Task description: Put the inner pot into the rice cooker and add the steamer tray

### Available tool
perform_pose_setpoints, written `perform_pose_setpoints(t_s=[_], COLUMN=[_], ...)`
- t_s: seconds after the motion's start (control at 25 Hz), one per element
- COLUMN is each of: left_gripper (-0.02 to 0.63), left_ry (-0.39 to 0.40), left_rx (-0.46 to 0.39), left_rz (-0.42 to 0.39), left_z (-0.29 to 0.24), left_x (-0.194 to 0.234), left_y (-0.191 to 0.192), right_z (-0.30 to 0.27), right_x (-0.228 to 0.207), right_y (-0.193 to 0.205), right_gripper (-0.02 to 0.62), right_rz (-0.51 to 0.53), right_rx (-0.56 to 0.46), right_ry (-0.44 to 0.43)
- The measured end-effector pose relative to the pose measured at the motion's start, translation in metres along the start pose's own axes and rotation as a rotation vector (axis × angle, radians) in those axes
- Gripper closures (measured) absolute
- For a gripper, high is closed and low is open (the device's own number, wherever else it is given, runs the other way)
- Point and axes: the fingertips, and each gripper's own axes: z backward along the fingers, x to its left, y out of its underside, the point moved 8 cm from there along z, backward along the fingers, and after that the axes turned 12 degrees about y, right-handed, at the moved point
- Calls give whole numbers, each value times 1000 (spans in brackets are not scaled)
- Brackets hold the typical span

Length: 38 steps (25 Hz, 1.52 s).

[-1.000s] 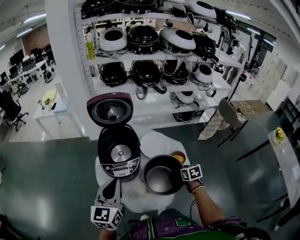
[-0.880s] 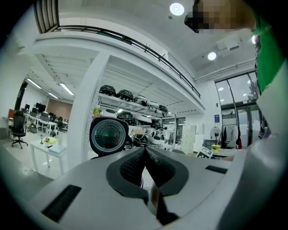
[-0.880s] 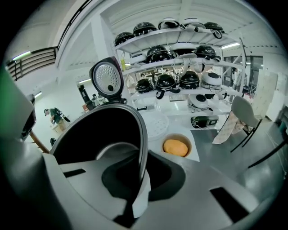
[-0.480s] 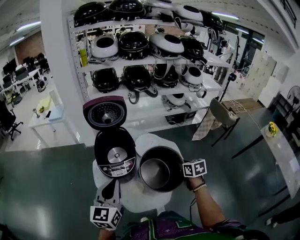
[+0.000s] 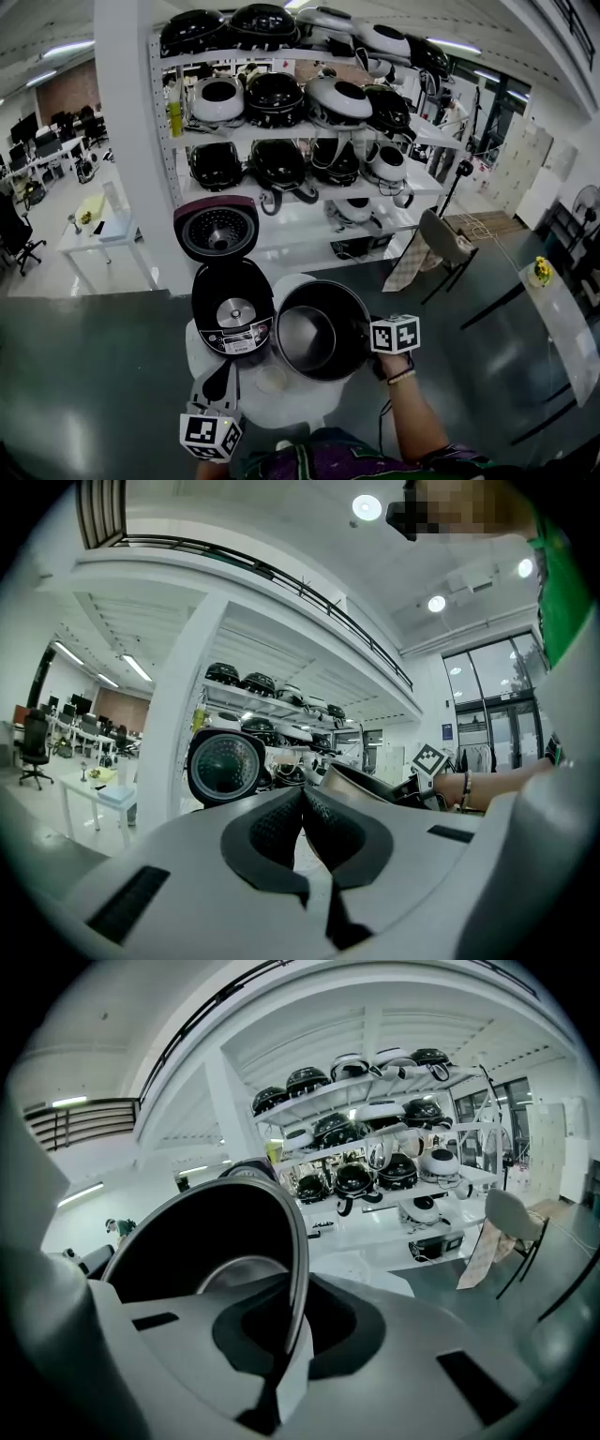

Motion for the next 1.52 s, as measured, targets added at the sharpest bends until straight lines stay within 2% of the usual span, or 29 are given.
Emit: perform_pose_setpoints(t_s=[0.56, 0.88, 1.08, 1.52], left_gripper=[584, 584, 584, 584], left_ry=[-146, -238, -309, -440], left_rx=[-31, -65, -80, -82], left_rz=[-3, 4, 16, 2], left_z=[18, 12, 14, 11], left_x=[36, 51, 57, 50], left_y=[-12, -23, -23, -29], right_z=[-21, -55, -86, -142], right_x=[31, 39, 49, 75], right_y=[-55, -94, -113, -130], right_gripper=[583, 581, 581, 580], right_rz=[37, 79, 93, 121], right_rx=[-64, -87, -74, -57], right_ry=[-76, -83, -127, -205])
